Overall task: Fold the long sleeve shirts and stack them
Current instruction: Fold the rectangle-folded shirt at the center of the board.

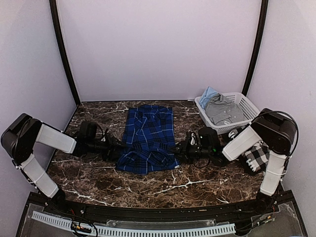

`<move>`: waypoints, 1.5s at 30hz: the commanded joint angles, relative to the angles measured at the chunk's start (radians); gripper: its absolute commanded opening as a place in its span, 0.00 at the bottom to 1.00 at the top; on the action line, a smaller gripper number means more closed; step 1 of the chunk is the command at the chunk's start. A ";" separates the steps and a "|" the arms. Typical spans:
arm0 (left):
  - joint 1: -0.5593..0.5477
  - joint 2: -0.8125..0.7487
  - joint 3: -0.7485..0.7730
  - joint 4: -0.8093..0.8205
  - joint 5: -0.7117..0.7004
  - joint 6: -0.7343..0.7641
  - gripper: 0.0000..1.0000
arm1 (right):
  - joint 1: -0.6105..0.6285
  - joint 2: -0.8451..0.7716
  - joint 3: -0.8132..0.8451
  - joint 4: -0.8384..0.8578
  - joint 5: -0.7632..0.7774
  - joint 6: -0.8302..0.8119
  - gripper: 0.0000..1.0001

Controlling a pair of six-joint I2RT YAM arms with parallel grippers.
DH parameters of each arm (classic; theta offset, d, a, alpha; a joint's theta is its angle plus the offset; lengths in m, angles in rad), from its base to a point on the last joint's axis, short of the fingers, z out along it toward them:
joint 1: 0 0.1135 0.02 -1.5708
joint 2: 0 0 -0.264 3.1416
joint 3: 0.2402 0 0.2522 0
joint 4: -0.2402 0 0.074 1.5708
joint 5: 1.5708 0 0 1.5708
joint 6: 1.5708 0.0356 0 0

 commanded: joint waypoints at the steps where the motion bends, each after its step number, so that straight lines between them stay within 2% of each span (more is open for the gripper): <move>1: 0.009 -0.069 0.056 -0.104 -0.012 0.102 0.57 | -0.002 -0.075 -0.012 -0.002 0.005 -0.035 0.40; 3: 0.013 -0.087 0.071 -0.147 -0.018 0.148 0.64 | 0.001 -0.102 -0.009 -0.040 0.013 -0.061 0.45; 7: 0.019 -0.110 0.089 -0.206 -0.028 0.218 0.74 | 0.006 -0.146 0.001 -0.121 0.031 -0.118 0.49; 15: 0.020 -0.050 0.162 -0.265 0.035 0.333 0.76 | 0.025 -0.180 0.066 -0.341 0.073 -0.271 0.51; 21: 0.021 -0.032 0.177 -0.296 -0.006 0.332 0.73 | 0.052 -0.171 0.142 -0.503 0.115 -0.386 0.51; 31: 0.022 -0.101 0.210 -0.451 -0.120 0.411 0.52 | 0.070 -0.191 0.222 -0.682 0.195 -0.500 0.49; 40: 0.021 -0.175 0.208 -0.577 -0.275 0.473 0.49 | 0.075 -0.180 0.266 -0.756 0.196 -0.550 0.47; 45: 0.023 -0.131 0.230 -0.576 -0.334 0.488 0.44 | 0.075 -0.179 0.305 -0.810 0.247 -0.576 0.46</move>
